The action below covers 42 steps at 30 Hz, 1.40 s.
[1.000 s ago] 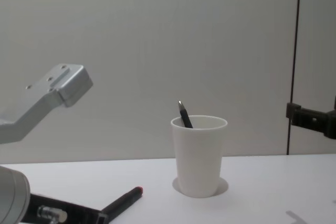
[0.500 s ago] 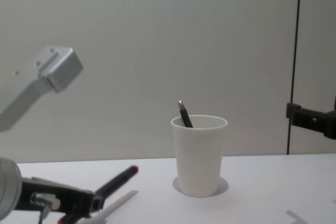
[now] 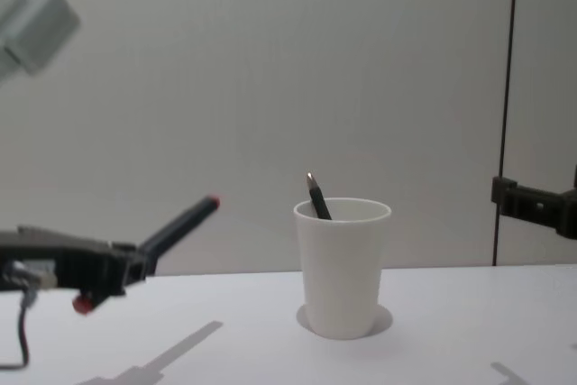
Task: Place the pen into the pen holder.
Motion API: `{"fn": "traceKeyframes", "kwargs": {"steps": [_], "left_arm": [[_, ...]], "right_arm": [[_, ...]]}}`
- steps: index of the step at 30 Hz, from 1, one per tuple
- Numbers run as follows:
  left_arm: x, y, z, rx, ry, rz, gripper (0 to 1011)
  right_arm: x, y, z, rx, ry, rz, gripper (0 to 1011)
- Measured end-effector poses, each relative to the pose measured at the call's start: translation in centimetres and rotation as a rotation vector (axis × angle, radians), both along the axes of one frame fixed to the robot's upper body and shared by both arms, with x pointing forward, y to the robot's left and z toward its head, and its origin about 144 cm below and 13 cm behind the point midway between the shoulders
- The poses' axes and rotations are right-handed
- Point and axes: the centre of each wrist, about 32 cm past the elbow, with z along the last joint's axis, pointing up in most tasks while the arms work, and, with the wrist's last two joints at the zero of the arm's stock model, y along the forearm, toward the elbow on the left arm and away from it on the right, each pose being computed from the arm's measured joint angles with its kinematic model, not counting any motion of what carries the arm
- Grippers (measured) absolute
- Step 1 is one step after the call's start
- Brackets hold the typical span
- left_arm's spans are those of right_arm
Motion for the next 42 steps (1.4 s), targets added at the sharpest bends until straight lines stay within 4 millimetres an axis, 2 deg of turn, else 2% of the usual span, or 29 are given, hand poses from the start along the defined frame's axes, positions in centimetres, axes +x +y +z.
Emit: {"fn": "traceKeyframes", "kwargs": {"steps": [10,20,31,42], "left_arm": [[-0.8,1.4,1.3,-0.051,-0.103,-0.091,185],[-0.5,1.6,2.0,-0.124,-0.159,-0.217,185],[0.9,1.1,1.9,-0.228,-0.176,-0.364,185],[2.4,-0.5,1.4,-0.310,-0.185,-0.492,185]], "right_arm": [[0.0,0.0,0.0,0.000,0.000,0.000,1001],[0.0,0.0,0.0,0.000,0.000,0.000,1001],[0.0,0.0,0.0,0.000,0.000,0.000,1001],[0.0,0.0,0.0,0.000,0.000,0.000,1001]]}}
